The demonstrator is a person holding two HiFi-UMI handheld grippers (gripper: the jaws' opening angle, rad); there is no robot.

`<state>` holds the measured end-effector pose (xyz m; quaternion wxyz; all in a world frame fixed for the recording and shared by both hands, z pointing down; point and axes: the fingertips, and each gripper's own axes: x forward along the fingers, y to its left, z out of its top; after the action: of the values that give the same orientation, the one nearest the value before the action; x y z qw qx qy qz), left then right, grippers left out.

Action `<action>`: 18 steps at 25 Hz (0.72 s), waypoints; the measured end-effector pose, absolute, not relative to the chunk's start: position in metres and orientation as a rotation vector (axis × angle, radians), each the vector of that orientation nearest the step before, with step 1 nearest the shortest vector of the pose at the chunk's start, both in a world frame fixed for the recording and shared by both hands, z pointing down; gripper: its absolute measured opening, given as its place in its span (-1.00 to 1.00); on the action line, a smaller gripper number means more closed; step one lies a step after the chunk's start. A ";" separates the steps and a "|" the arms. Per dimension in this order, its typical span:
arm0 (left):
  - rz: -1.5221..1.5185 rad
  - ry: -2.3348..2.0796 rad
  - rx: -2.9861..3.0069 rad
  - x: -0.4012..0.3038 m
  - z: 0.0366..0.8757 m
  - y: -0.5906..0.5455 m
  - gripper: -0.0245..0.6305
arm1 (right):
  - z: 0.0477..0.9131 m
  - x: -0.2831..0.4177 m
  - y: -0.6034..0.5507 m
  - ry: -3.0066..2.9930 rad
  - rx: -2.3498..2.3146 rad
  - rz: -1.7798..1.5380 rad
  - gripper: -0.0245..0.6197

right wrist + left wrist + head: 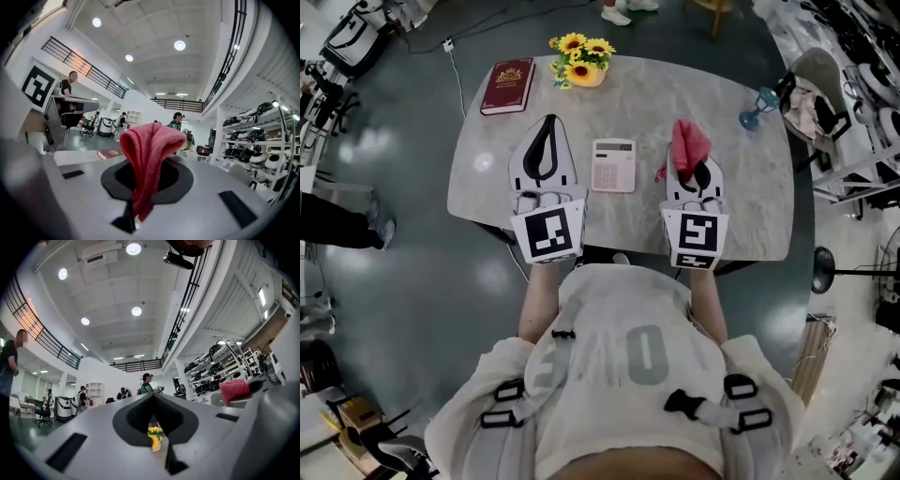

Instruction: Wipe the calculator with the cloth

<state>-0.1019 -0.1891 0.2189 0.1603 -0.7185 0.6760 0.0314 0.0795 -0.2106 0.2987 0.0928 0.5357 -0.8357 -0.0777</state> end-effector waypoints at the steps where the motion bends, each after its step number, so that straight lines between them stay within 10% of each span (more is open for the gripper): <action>1: 0.091 1.936 -2.054 -0.103 0.221 -0.189 -0.86 | 0.300 0.079 -0.210 -2.486 1.586 -0.217 -0.75; 18: 0.043 1.924 -2.070 -0.085 0.219 -0.199 -0.86 | 0.286 0.095 -0.209 -2.478 1.606 -0.273 -0.75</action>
<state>-0.0851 -0.1994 0.2192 0.1570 -0.7233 0.6723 0.0149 0.0948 -0.2095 0.2864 0.0879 0.5394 -0.8324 -0.0918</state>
